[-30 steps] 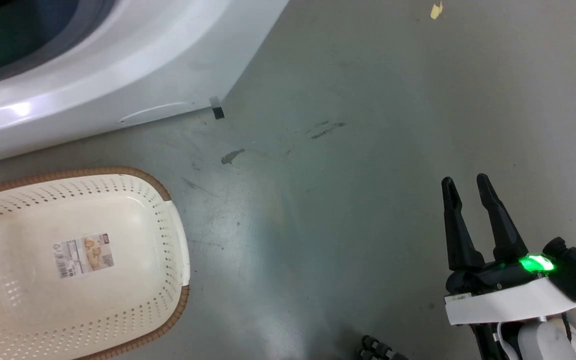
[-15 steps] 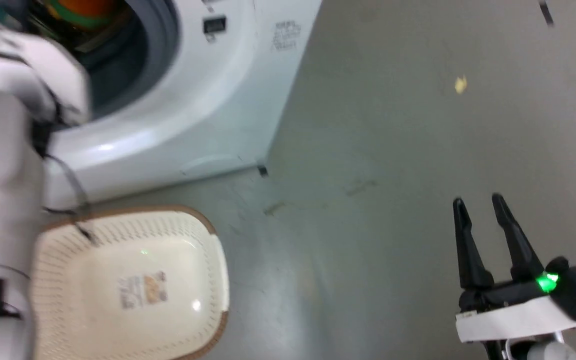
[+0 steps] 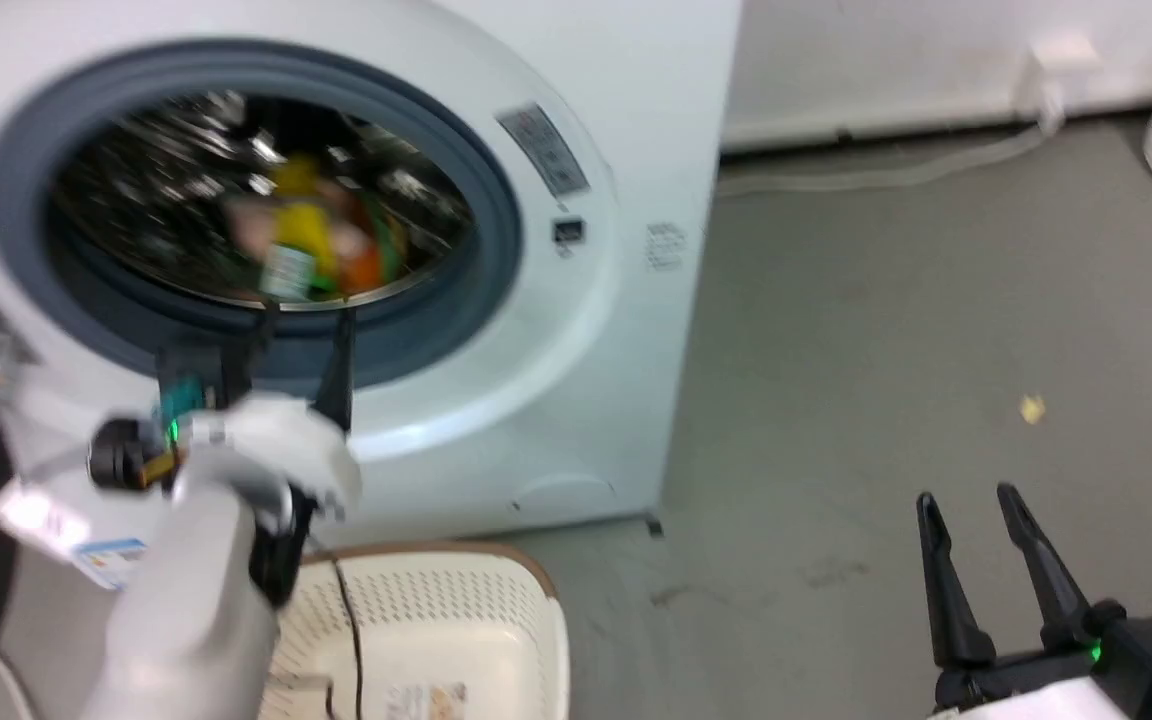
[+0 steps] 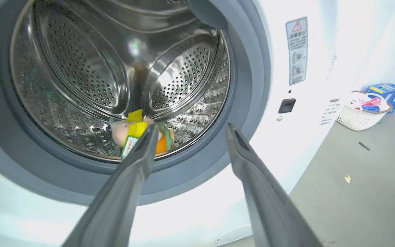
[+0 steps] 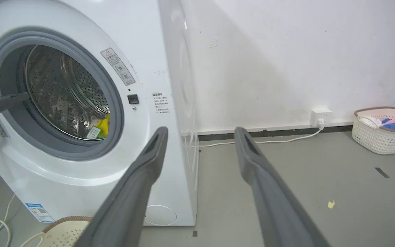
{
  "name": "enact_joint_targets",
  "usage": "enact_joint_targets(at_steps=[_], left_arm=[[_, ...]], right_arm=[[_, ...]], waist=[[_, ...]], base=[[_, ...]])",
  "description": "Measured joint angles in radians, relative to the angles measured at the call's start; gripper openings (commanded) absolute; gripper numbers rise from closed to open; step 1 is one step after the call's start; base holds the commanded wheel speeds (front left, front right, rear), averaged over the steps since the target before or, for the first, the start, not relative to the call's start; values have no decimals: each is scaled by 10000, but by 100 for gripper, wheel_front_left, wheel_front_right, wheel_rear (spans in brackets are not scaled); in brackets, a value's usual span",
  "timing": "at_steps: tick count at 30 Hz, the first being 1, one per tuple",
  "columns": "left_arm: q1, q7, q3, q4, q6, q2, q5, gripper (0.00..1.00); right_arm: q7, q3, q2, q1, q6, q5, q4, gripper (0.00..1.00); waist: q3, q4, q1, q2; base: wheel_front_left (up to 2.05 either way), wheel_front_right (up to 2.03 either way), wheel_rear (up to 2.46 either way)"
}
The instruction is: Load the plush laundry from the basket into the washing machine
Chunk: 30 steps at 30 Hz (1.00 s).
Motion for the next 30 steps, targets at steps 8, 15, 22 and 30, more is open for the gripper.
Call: enact_joint_targets(at_steps=[8,15,22,30], left_arm=[[3880,-84,435,-3937,763,-40,-240,100],[6194,-86,502,-5741,1104,-184,-362,100],[7238,-86,-125,-6084,1254,-477,-38,100],[7619,-86,-90,-6176,1544,-631,215,100]], right_arm=[[0,23,-2,480,0,-27,-88,100],[0,431,-2,627,0,-194,113,100],[0,729,-2,776,0,-291,384,100],[0,851,-2,940,0,-272,401,100]], waist=[[-976,910,1,0],[-1279,1338,3,0],[-1305,1479,3,0],[-1193,1539,4,0]], base=[[0,0,0],[0,0,0],[0,0,0],[0,0,0]])
